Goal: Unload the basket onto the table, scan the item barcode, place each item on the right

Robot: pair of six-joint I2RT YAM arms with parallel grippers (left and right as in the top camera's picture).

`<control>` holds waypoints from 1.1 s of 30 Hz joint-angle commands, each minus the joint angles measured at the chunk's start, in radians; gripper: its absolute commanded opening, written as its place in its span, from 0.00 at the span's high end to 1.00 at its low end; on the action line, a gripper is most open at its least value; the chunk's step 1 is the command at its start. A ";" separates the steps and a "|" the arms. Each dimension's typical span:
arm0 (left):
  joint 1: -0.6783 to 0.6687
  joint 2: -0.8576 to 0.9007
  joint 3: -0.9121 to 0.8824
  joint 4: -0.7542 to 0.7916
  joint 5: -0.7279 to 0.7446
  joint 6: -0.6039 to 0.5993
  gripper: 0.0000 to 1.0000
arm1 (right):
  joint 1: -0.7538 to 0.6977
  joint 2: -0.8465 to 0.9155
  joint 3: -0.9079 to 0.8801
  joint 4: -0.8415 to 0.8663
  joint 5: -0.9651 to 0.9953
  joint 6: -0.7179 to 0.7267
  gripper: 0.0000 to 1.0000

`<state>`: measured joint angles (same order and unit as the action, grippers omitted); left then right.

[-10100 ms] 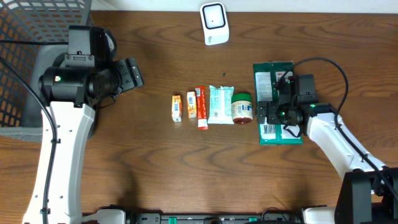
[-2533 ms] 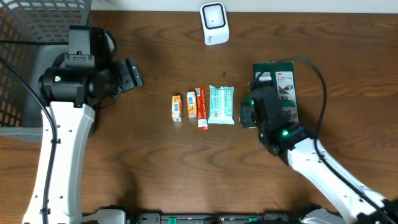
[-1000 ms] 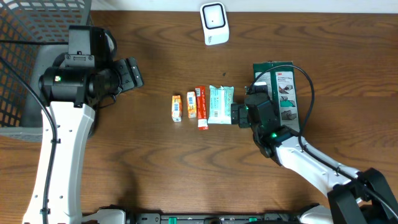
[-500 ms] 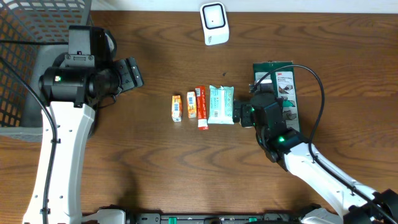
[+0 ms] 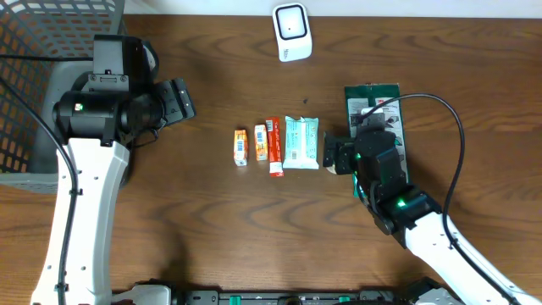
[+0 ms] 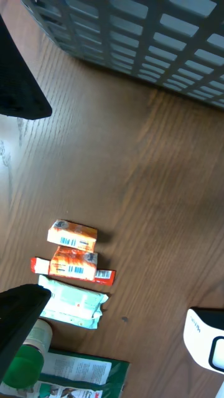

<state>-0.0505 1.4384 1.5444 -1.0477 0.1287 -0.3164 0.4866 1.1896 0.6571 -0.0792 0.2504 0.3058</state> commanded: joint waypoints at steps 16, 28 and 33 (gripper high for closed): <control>0.000 0.006 0.011 -0.003 0.002 0.005 0.15 | -0.174 0.245 0.854 -1.178 -0.275 0.006 0.01; 0.000 0.006 0.011 -0.003 0.002 0.005 0.15 | -0.184 0.476 0.925 -1.134 -0.357 0.025 0.01; 0.000 0.006 0.011 -0.003 0.002 0.005 0.15 | -0.177 0.552 0.904 -1.134 -0.360 0.068 0.01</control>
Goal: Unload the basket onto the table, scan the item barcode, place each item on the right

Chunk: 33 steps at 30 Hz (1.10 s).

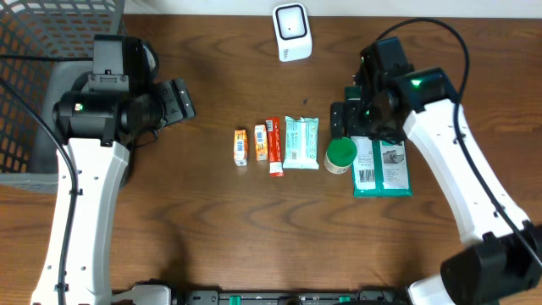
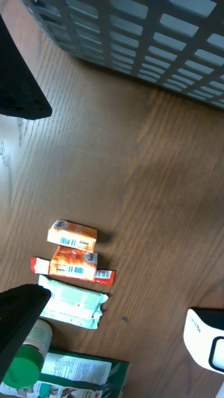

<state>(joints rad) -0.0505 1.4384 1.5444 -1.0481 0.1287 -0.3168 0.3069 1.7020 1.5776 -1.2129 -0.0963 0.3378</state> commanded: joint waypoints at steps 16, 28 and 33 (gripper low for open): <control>0.000 0.006 0.011 -0.003 0.002 0.006 0.15 | 0.048 0.322 -0.023 0.031 0.047 0.103 0.01; 0.000 0.006 0.011 -0.003 0.002 0.006 0.15 | 0.048 0.348 -0.024 0.024 0.072 0.111 0.14; 0.000 0.007 0.011 -0.003 0.002 0.006 0.15 | 0.048 0.348 -0.031 0.014 0.072 0.121 0.12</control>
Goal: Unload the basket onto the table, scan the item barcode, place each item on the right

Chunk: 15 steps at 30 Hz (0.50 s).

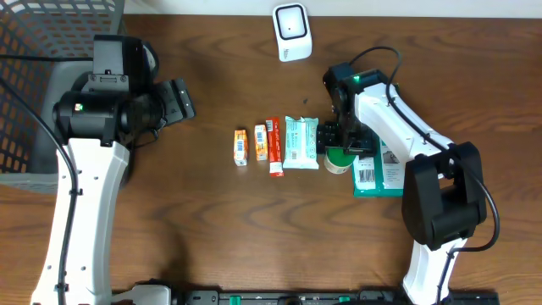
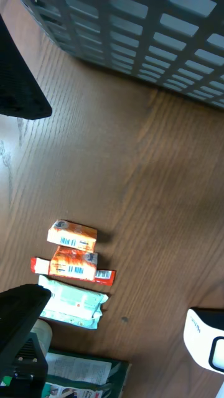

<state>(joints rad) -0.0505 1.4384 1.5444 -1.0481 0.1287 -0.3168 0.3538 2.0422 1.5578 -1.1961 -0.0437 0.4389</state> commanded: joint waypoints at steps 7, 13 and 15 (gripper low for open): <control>0.000 0.006 0.011 -0.003 0.002 0.006 0.15 | 0.002 0.008 -0.036 0.019 0.019 0.040 0.14; 0.000 0.006 0.011 -0.003 0.002 0.006 0.15 | 0.002 0.008 -0.037 0.031 0.019 0.039 0.22; 0.000 0.006 0.011 -0.003 0.002 0.006 0.15 | 0.002 0.008 -0.037 0.030 0.015 0.039 0.25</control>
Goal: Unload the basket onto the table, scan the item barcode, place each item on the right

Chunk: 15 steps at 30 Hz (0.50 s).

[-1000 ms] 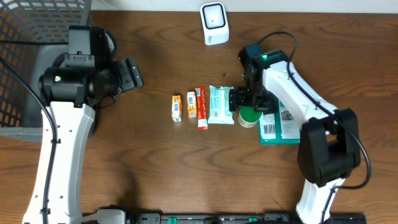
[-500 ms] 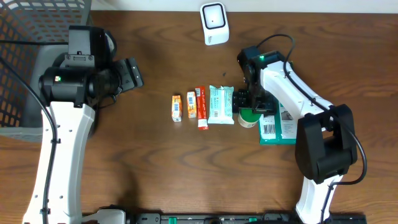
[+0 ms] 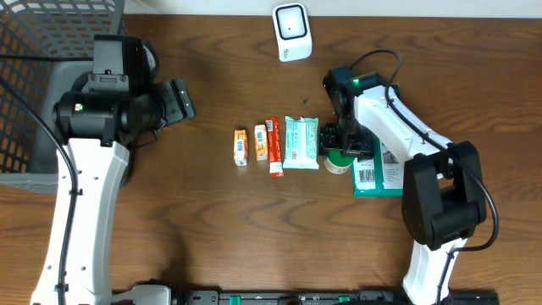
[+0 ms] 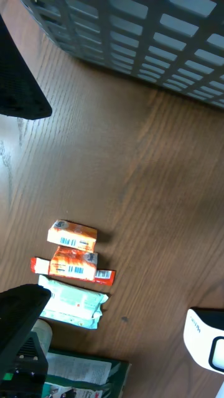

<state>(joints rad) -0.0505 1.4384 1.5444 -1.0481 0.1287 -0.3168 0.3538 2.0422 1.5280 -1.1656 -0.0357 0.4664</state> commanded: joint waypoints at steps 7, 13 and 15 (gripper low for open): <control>0.000 0.006 0.011 -0.003 0.002 0.006 0.15 | 0.002 0.008 -0.007 -0.001 0.001 0.002 0.32; 0.000 0.006 0.011 -0.003 0.002 0.006 0.15 | 0.002 0.008 -0.007 0.020 0.001 -0.082 0.32; 0.000 0.006 0.011 -0.003 0.002 0.006 0.15 | 0.002 0.008 -0.007 0.032 0.001 -0.129 0.32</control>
<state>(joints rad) -0.0505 1.4384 1.5444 -1.0481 0.1287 -0.3168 0.3538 2.0422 1.5280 -1.1492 -0.0376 0.4156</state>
